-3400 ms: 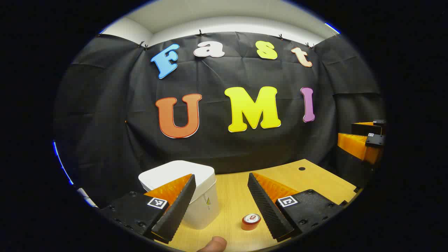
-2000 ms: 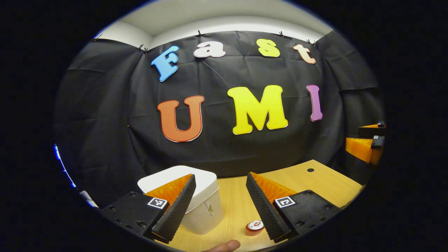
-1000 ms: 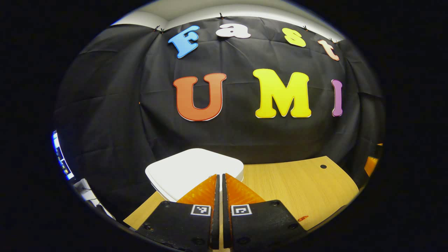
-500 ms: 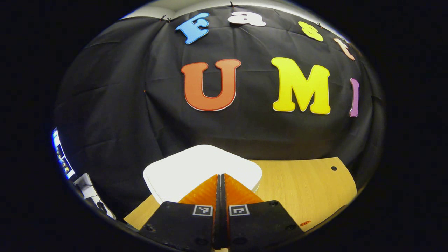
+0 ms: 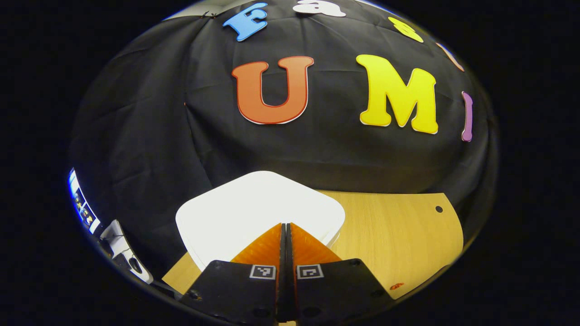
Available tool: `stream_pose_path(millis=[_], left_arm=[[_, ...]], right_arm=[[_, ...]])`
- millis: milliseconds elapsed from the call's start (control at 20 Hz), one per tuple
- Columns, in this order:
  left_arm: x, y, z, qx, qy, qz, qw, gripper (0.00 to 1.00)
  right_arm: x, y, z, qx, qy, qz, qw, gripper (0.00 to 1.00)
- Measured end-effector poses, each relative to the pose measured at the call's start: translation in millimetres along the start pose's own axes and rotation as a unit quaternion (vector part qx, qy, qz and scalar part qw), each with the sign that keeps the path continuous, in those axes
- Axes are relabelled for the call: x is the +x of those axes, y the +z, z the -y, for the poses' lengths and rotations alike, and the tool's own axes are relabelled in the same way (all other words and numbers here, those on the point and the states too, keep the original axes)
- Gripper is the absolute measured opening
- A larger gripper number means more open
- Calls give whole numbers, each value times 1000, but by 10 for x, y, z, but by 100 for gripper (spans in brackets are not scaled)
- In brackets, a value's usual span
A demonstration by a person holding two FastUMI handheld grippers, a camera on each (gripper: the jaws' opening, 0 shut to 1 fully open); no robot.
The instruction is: Press the lid of the desktop garbage bin to open it, pick up the crumpled paper on the desktop and throw it into the bin, then pick up the pop can on the desktop and drop it into the bin, and finally close the garbage bin lid.
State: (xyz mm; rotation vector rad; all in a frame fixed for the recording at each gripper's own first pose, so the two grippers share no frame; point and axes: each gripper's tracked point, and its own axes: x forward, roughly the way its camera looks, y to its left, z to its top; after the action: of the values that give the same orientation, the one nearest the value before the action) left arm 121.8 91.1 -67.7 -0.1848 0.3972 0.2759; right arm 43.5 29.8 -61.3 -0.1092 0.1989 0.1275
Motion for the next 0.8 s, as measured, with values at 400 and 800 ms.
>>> stream_pose_path(millis=[400, 800], left_arm=[[-119, 96, -16, 23, 10, -10, 1000, 3], [-569, 478, 43, 67, 26, 52, 996, 3]], right_arm=[[41, -157, 340, 38, -22, -15, 999, 94], [-72, -437, 646, 41, -37, -26, 998, 94]])
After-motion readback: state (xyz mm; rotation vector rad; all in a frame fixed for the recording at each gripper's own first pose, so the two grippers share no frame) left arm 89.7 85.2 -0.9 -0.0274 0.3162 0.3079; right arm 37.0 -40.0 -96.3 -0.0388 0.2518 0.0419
